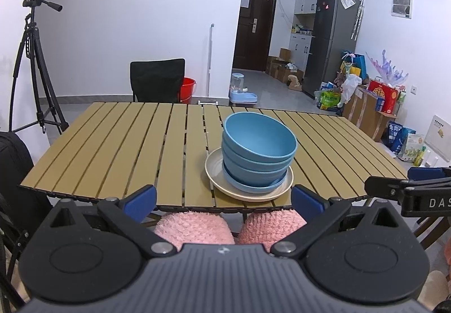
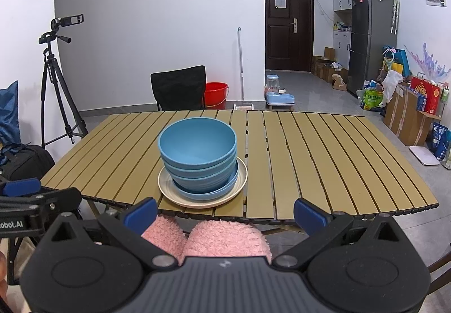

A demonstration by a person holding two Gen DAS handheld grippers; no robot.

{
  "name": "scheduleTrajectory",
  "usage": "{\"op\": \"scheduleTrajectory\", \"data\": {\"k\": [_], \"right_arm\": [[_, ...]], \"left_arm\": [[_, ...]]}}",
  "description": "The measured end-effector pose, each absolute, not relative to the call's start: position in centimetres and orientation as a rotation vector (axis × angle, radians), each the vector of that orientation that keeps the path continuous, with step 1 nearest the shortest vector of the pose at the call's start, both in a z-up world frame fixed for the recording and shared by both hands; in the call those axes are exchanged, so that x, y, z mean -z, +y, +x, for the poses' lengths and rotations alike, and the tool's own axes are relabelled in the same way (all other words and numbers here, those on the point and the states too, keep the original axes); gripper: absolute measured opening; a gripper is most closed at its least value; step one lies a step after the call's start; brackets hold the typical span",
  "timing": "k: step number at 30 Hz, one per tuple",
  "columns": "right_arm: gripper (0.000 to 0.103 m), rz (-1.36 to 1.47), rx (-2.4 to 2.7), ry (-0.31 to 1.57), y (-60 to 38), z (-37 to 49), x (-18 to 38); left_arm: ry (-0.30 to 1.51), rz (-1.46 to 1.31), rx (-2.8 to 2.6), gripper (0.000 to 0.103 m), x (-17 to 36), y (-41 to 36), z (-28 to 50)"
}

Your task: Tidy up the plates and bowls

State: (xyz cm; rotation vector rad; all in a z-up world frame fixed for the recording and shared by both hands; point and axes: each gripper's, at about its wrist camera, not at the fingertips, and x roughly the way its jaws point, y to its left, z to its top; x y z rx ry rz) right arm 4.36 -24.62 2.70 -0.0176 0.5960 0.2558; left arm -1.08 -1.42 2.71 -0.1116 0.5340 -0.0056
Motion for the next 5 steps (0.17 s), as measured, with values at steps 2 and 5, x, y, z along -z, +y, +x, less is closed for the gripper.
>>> {"op": "scheduleTrajectory", "data": {"k": [2,5], "right_arm": [[0.103,-0.018,-0.256,0.596,-24.62,4.36,-2.70],[0.103,-0.018,-0.256,0.596,-24.60,4.36,-2.70]], "left_arm": [[0.534,-0.113,0.009,0.103,-2.73,-1.46,-1.16],[0.532,-0.110,0.014,0.103,-2.81,-1.66,-1.23]]}}
